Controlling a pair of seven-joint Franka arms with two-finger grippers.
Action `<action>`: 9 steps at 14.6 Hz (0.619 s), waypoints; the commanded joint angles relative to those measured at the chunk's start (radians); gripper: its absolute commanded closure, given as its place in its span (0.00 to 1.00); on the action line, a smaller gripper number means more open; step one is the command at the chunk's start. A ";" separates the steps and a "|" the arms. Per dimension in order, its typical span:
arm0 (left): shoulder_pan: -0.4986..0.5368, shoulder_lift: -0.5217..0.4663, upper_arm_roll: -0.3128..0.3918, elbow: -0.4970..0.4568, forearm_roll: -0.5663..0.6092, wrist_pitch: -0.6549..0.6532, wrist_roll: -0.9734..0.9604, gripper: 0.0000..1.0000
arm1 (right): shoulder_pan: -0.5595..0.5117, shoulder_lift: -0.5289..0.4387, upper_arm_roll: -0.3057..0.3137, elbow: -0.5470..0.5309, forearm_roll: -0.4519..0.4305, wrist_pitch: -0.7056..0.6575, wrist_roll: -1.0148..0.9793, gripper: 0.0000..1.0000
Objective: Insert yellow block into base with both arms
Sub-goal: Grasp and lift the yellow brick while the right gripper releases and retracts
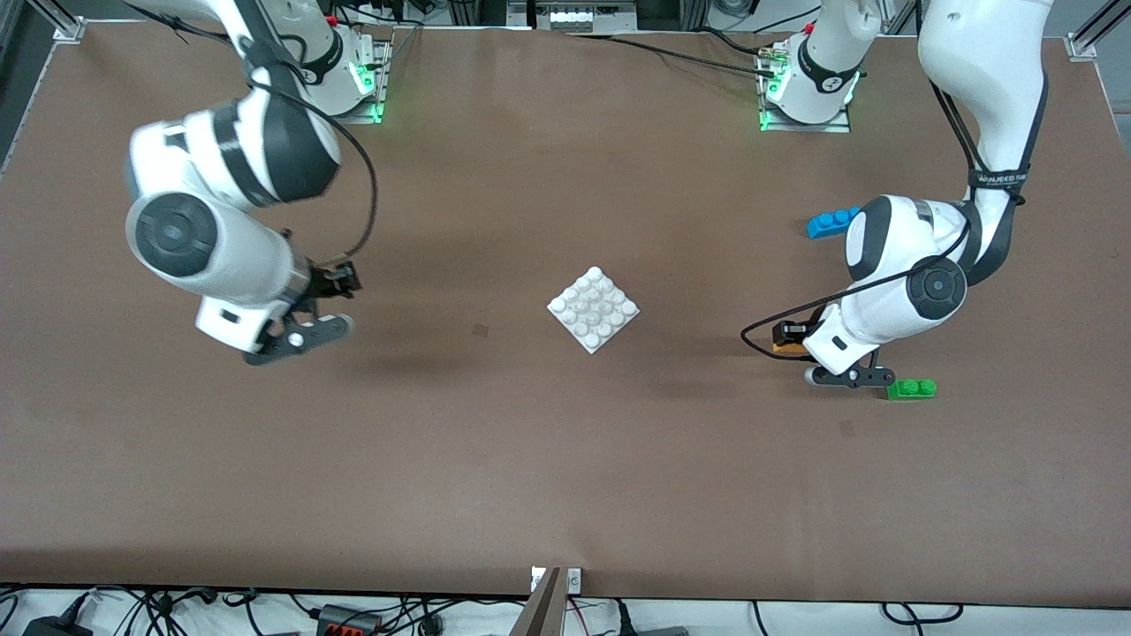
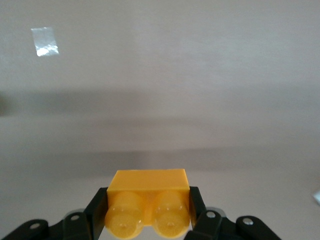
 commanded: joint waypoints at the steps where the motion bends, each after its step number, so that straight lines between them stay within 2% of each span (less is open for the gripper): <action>1: -0.001 -0.001 -0.025 0.124 -0.022 -0.183 -0.010 0.53 | -0.059 -0.069 0.016 -0.030 -0.016 -0.041 -0.054 0.06; 2: -0.001 -0.008 -0.036 0.164 -0.019 -0.246 -0.001 0.53 | -0.074 -0.080 0.016 -0.030 -0.014 -0.058 -0.059 0.00; 3: -0.001 -0.027 -0.048 0.201 -0.022 -0.324 0.004 0.53 | -0.088 -0.093 0.016 -0.027 -0.014 -0.067 -0.083 0.00; 5: 0.003 -0.053 -0.120 0.278 -0.022 -0.447 0.015 0.53 | -0.117 -0.128 0.007 -0.028 -0.014 -0.092 -0.175 0.00; 7: 0.005 -0.070 -0.187 0.290 -0.024 -0.460 0.025 0.53 | -0.134 -0.132 0.002 -0.030 -0.014 -0.112 -0.224 0.00; 9: 0.000 -0.070 -0.207 0.293 -0.021 -0.454 0.021 0.53 | -0.149 -0.158 -0.010 -0.048 -0.014 -0.113 -0.250 0.00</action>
